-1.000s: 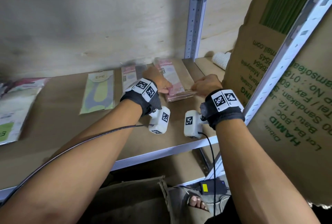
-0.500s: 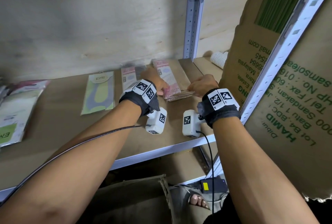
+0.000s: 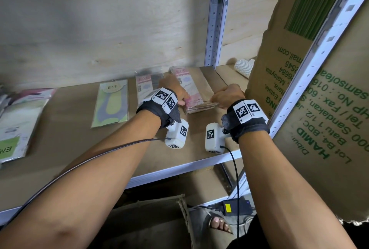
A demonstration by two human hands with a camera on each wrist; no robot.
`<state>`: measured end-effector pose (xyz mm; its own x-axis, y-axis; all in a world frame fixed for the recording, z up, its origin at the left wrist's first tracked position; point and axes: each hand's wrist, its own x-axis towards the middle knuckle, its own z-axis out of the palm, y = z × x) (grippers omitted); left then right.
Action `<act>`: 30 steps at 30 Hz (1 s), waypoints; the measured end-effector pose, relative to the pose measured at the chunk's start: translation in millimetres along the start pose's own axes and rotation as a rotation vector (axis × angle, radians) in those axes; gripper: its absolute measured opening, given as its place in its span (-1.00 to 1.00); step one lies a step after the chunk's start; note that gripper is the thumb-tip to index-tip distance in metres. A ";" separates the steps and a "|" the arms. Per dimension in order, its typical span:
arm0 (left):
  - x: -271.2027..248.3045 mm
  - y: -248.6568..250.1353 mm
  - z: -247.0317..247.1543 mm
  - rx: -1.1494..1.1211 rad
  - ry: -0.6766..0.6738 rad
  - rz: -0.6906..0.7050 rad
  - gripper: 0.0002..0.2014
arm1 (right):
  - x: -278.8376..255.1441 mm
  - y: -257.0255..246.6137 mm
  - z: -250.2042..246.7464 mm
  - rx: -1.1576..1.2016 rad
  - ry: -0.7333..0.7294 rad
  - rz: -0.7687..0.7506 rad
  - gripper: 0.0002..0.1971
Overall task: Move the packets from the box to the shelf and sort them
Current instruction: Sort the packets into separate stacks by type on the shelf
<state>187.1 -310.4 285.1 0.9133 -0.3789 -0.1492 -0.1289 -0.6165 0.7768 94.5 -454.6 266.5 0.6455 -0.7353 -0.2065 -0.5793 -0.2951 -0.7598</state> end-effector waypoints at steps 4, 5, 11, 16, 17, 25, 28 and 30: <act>-4.7 3.3 -20.3 -0.049 0.020 -0.014 -0.57 | -1.6 -5.1 -4.1 0.034 0.074 -0.089 -0.85; -7.1 1.6 -30.9 -0.056 0.050 0.004 -0.55 | -5.5 -9.7 -5.6 0.033 0.109 -0.134 -0.90; -37.1 -61.9 -121.4 -0.185 0.199 0.051 -0.89 | -47.6 -45.5 15.5 0.120 -0.063 -0.392 -0.93; -63.8 -140.8 -195.9 -0.350 0.342 -0.056 -0.96 | -109.1 -75.0 69.2 0.158 -0.359 -0.482 -0.85; -70.1 -153.8 -208.0 -0.362 0.363 -0.073 -0.98 | -121.6 -81.4 80.2 0.159 -0.410 -0.491 -0.82; -117.5 -231.0 -290.2 -0.419 0.539 -0.091 -0.93 | -189.1 -145.0 190.1 0.095 -0.642 -0.524 -0.88; -137.6 -249.9 -318.3 -0.449 0.603 -0.126 -0.91 | -205.5 -174.0 243.7 0.054 -0.700 -0.476 -0.95; -150.8 -261.6 -332.4 -0.436 0.632 -0.148 -0.89 | -214.4 -192.7 276.8 0.033 -0.738 -0.423 -0.93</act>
<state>211.5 137.4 307.9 0.9727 0.2319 0.0057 0.0549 -0.2539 0.9657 205.5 -71.3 286.6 0.9702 0.0229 -0.2414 -0.2086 -0.4289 -0.8790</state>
